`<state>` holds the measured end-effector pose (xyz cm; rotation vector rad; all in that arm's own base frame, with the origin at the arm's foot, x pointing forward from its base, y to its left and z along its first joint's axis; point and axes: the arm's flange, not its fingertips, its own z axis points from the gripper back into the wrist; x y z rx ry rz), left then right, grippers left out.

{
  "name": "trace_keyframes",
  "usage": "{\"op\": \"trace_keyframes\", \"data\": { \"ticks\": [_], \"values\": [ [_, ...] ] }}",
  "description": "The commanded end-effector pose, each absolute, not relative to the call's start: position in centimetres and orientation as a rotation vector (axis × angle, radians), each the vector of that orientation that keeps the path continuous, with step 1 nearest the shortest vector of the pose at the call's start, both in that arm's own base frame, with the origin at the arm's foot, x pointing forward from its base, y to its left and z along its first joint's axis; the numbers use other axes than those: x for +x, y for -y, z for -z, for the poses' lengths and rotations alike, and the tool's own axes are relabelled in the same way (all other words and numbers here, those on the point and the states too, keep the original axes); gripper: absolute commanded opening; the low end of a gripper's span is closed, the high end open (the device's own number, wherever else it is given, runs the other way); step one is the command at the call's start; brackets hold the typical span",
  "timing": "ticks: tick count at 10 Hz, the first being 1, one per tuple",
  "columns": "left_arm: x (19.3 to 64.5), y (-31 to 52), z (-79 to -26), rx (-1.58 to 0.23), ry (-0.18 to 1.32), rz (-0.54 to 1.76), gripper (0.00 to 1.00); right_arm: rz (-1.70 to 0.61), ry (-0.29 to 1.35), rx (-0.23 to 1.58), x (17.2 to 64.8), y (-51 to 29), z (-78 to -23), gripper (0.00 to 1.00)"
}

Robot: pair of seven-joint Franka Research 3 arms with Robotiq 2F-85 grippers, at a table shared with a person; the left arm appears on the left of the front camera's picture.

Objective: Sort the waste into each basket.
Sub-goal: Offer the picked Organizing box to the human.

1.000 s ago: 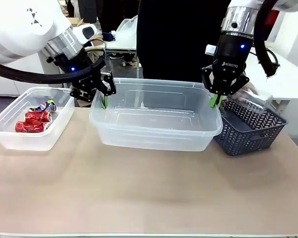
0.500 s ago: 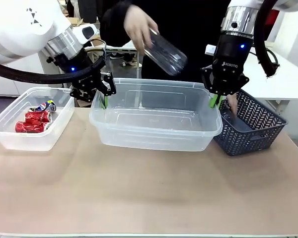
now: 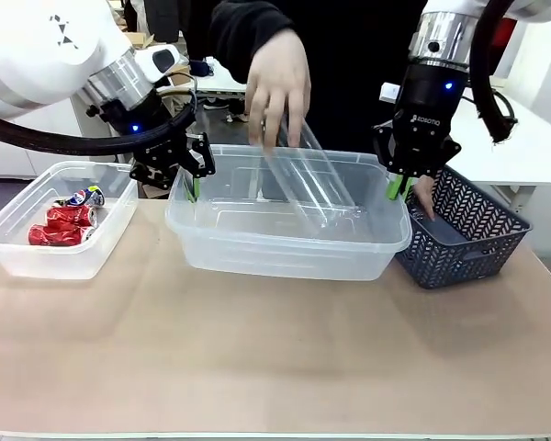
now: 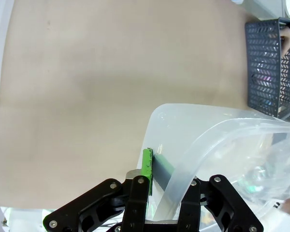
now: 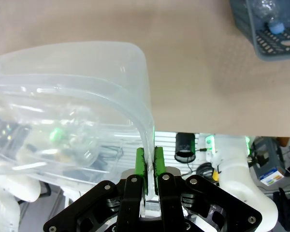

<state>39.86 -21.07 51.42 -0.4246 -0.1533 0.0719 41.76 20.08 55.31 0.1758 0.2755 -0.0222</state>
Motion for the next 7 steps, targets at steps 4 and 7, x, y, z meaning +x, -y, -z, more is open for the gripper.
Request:
{"op": "trace_keyframes", "data": {
  "ticks": [4, 7],
  "values": [
    [39.65, 21.03, -51.91, -0.437, 0.166, -0.089, 0.06, -0.005, -0.280, 0.181, 41.63, -20.26, -55.27, 0.06],
    [39.65, 21.03, -51.91, -0.437, 0.166, -0.089, 0.06, -0.005, -0.280, 0.181, 41.63, -20.26, -55.27, 0.06]
  ]
}}
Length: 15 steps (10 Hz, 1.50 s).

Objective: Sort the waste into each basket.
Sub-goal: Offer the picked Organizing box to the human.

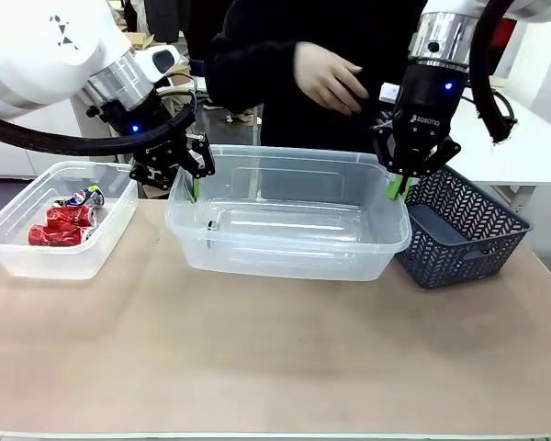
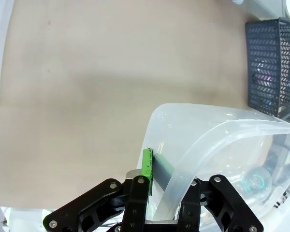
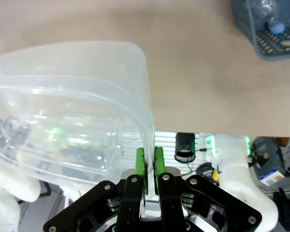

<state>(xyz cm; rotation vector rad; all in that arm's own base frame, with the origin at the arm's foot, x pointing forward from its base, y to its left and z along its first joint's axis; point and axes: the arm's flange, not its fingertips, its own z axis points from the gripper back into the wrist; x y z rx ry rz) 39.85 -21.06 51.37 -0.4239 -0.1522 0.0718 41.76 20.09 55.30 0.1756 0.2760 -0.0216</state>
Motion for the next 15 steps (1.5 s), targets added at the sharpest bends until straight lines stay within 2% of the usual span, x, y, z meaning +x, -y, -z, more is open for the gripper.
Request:
{"op": "trace_keyframes", "data": {
  "ticks": [1, 15],
  "values": [
    [39.65, 21.03, -51.91, -0.437, 0.166, -0.089, 0.06, -0.005, -0.280, 0.181, 41.63, -20.26, -55.27, 0.06],
    [39.65, 21.03, -51.91, -0.437, 0.166, -0.089, 0.06, -0.005, -0.280, 0.181, 41.63, -20.26, -55.27, 0.06]
  ]
}}
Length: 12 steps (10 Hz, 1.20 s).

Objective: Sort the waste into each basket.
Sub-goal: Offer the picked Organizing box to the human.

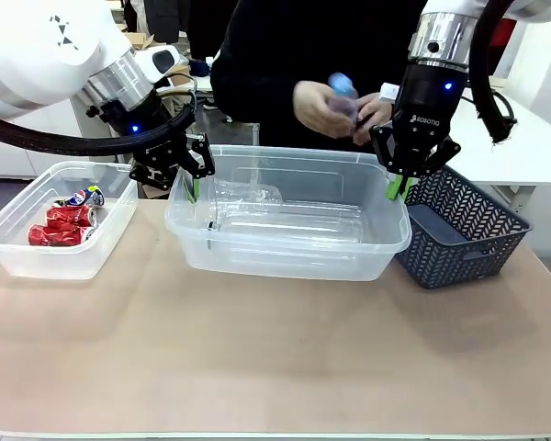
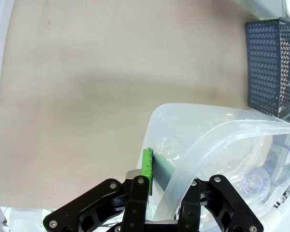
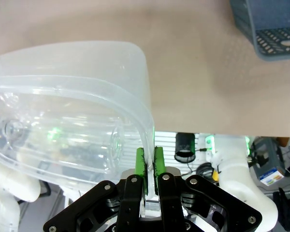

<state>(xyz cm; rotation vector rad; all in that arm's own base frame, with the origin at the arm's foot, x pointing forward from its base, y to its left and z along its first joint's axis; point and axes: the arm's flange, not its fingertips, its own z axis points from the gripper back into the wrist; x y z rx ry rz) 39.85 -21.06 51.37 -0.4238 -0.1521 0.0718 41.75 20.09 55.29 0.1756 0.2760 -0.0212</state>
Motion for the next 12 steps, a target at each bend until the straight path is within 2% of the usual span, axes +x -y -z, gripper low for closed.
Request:
{"op": "trace_keyframes", "data": {
  "ticks": [1, 12],
  "values": [
    [39.65, 21.03, -51.91, -0.437, 0.166, -0.089, 0.06, -0.005, -0.280, 0.181, 41.63, -20.26, -55.27, 0.06],
    [39.65, 21.03, -51.91, -0.437, 0.166, -0.089, 0.06, -0.005, -0.280, 0.181, 41.63, -20.26, -55.27, 0.06]
  ]
}}
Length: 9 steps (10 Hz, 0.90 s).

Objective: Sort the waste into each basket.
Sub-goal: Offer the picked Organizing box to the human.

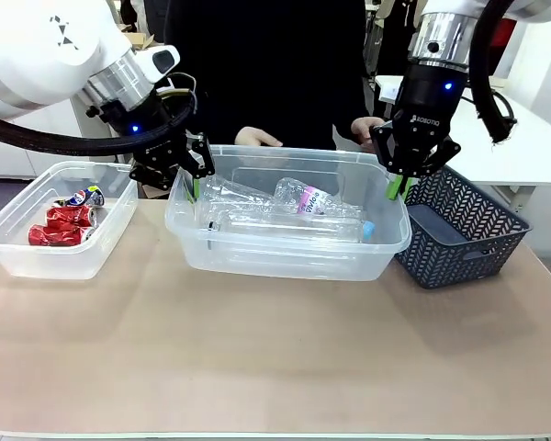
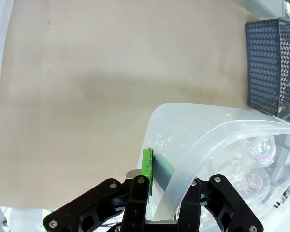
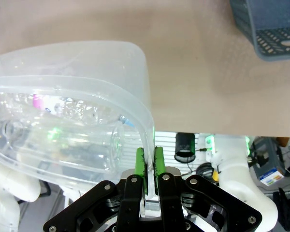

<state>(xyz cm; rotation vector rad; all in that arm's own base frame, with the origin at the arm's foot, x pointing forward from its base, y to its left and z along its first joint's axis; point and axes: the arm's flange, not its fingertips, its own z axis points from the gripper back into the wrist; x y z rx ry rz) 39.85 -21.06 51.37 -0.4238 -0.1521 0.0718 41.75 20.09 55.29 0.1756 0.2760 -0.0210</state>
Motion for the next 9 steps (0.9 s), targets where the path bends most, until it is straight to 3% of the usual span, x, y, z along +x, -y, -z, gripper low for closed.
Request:
{"op": "trace_keyframes", "data": {
  "ticks": [1, 9],
  "values": [
    [39.65, 21.03, -51.91, -0.437, 0.166, -0.089, 0.06, -0.005, -0.280, 0.181, 41.63, -20.26, -55.27, 0.06],
    [39.85, 21.06, -51.37, -0.424, 0.152, -0.072, 0.06, 0.021, -0.276, 0.176, 41.75, -20.09, -55.29, 0.08]
  ]
}}
